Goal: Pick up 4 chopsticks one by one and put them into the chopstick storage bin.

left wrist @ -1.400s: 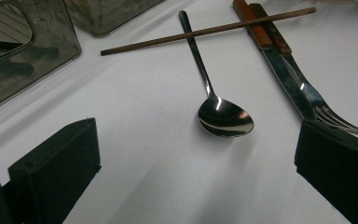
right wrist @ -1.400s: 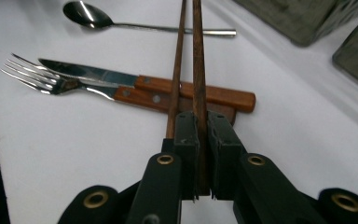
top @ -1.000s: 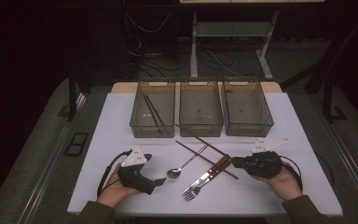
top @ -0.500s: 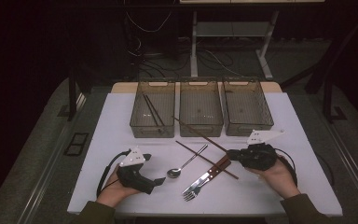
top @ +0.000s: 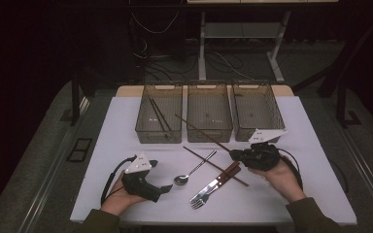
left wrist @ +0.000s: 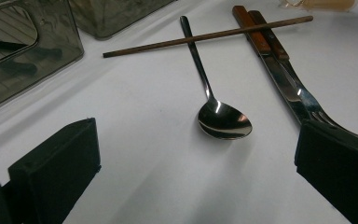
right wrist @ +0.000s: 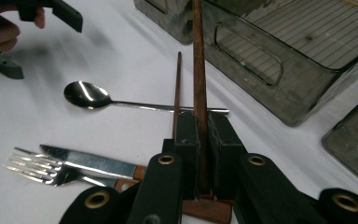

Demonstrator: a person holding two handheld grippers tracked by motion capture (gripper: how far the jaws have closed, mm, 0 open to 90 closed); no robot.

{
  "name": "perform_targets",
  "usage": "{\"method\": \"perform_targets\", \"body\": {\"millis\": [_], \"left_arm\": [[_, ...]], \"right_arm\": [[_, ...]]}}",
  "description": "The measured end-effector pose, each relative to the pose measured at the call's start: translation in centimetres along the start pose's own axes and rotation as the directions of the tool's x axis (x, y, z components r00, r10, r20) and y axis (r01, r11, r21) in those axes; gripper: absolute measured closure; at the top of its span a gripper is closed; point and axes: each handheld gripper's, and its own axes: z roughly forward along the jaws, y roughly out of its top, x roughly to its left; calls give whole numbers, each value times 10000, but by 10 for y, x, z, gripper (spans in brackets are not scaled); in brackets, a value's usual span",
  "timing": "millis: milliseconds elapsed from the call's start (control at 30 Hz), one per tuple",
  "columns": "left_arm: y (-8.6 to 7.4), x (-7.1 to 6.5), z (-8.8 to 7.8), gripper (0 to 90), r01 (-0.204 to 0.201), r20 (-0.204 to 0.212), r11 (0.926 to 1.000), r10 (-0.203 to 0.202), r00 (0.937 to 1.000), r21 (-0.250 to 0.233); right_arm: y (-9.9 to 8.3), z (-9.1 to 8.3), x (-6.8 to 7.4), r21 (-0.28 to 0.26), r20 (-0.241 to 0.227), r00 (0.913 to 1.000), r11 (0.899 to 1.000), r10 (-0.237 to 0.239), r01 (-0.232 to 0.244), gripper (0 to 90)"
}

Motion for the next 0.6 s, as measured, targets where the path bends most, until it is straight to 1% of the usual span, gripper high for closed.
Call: {"method": "perform_targets", "body": {"millis": [100, 200, 267, 333, 400, 467, 533, 600], "left_arm": [[0, 0, 0, 0, 6, 6, 10000, -6, 10000, -13], [0, 0, 0, 0, -51, 9, 10000, 51, 10000, -13], [0, 0, 0, 0, -39, 13, 10000, 39, 10000, -24], [0, 0, 0, 0, -32, 29, 10000, 32, 10000, -38], [0, 0, 0, 0, -33, 35, 10000, 34, 10000, -29], [0, 0, 0, 0, -33, 46, 10000, 33, 10000, -37], [0, 0, 0, 0, 28, 54, 10000, -28, 10000, -48], [0, 0, 0, 0, 23, 62, 10000, -23, 10000, -54]], "right_arm": [[4, 3, 0, -39, -7, 10000, 10000, -42, 42, 838], [9, 6, -1, -55, 8, 10000, 10000, 40, -40, 838], [12, 9, -1, -106, 41, 9998, 9998, 178, -177, 838], [16, 12, -1, -72, 115, 9996, 9997, 243, -242, 838], [21, 16, -1, -31, 195, 9996, 9998, 185, -184, 838], [25, 20, 0, -34, 205, 9995, 9997, 259, -258, 838], [30, 24, 0, 18, 357, 9990, 9996, 267, -268, 838], [34, 29, -1, 5, 393, 9985, 9993, 369, -370, 838]]}}
